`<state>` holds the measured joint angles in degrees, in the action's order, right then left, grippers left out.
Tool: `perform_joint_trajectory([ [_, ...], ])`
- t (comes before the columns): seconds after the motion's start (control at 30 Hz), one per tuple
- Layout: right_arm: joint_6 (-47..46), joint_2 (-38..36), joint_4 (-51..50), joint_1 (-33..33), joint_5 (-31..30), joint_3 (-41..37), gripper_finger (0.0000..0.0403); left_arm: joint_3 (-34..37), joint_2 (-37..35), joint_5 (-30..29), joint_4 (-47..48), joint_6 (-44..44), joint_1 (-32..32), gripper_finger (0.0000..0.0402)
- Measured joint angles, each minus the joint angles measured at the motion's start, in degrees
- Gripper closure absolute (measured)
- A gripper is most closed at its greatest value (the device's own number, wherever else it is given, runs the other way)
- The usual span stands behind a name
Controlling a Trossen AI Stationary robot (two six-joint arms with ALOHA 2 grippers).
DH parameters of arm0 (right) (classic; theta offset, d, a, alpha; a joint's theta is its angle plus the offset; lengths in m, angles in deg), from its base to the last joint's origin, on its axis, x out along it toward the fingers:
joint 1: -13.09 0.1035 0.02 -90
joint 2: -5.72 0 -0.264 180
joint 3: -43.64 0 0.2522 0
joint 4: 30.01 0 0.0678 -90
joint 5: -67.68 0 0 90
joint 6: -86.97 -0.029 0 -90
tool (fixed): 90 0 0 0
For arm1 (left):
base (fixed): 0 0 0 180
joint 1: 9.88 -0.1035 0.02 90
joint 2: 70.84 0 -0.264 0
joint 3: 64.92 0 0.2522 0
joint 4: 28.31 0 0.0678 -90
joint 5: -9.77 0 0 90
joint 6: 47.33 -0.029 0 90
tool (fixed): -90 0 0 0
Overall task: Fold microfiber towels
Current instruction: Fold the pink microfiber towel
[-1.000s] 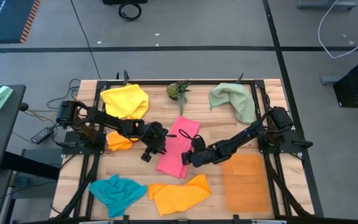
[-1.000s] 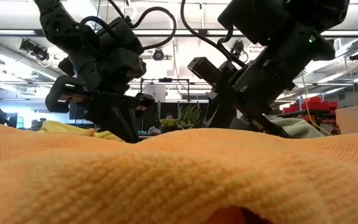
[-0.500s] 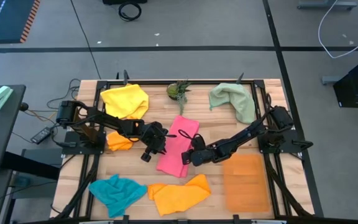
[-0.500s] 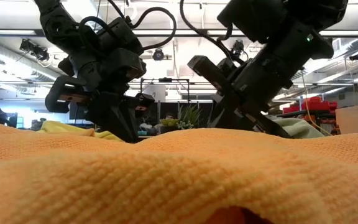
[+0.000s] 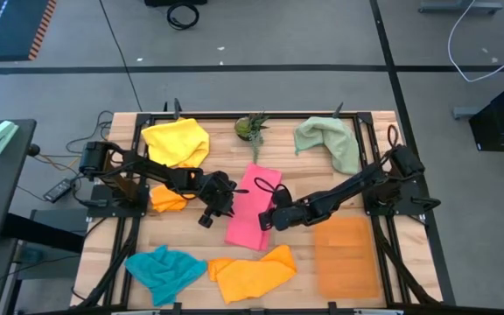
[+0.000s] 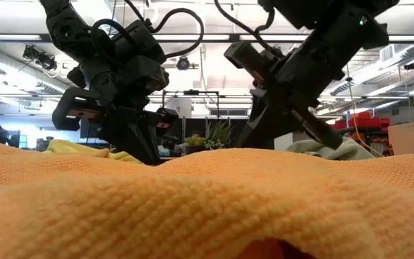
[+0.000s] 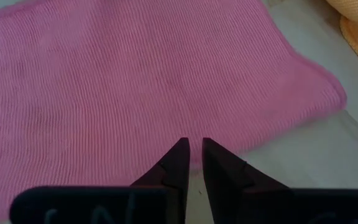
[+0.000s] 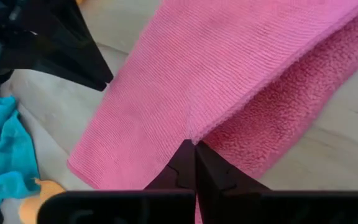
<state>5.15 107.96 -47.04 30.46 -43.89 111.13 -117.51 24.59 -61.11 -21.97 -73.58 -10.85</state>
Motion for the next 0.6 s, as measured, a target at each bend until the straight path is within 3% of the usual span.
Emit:
perform_joint_trajectory([
  [0.47, 5.0, -5.5, 0.0, 0.1, 2.7, 0.0, 0.0402, 0.0, 0.0, 0.0, -0.8, -0.4, -0.3, 0.0353],
  [0.6, 2.8, -5.7, -6.4, -0.5, 4.9, 0.0, 0.0402, 0.0, 0.0, 0.0, -1.0, 0.0, -0.7, 0.0358],
])
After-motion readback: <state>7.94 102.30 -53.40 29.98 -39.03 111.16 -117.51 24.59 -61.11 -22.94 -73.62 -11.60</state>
